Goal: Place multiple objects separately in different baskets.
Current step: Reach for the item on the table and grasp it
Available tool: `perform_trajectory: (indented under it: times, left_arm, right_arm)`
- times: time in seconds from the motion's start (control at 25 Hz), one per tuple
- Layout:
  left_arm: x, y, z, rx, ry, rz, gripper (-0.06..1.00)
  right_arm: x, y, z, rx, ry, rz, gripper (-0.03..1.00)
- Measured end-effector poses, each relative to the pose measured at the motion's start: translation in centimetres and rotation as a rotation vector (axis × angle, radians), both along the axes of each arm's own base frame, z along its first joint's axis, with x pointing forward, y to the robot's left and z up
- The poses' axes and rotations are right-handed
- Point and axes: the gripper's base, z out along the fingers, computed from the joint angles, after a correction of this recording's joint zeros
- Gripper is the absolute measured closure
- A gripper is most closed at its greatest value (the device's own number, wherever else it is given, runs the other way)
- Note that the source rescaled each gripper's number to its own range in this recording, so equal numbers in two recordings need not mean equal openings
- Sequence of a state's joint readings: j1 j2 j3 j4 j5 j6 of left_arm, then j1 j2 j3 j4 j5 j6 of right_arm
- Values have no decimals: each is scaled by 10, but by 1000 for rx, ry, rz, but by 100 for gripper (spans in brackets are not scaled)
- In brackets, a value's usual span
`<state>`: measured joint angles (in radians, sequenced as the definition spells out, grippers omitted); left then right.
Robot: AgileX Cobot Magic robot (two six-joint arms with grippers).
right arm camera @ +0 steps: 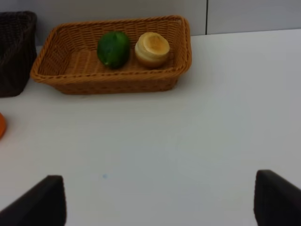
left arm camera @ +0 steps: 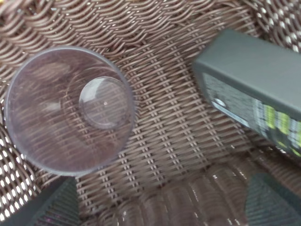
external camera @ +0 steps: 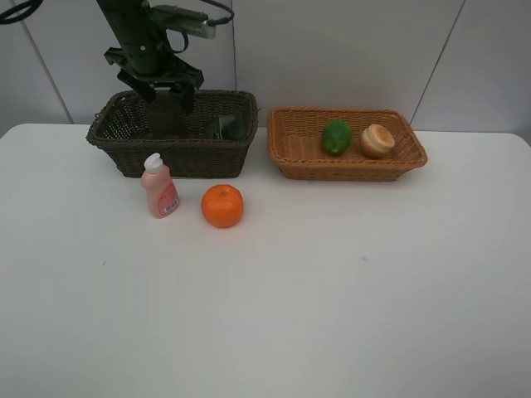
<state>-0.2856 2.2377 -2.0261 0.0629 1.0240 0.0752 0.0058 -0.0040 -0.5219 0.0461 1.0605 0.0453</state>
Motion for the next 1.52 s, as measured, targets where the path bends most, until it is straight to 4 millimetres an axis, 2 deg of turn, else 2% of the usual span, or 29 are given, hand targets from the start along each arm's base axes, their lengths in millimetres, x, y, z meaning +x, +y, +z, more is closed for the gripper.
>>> perform_trajectory:
  times: [0.28,0.56,0.68,0.84,1.12,1.32,1.52]
  left_arm:
    - [-24,-9,47,36,-26,-128,2]
    - [-43,-14,70,59,-1,-172,2]
    - [-49,-15,74,58,0,-174,2]
    - [-61,-14,69,91,33,-186,2]
    - [-92,-1,51,147,140,-187,2]
    - [-110,4,23,153,255,-170,2]
    - [-114,5,0,143,254,-175,2]
  right_arm:
    - [0,0,0,0,0,0,15]
    - [0,0,0,0,0,0,15]
    - [0,0,0,0,0,0,15]
    - [0,0,0,0,0,0,15]
    - [0,0,0,0,0,0,15]
    - [0,0,0,0,0,0,15]
    - [0,0,0,0,0,0,15]
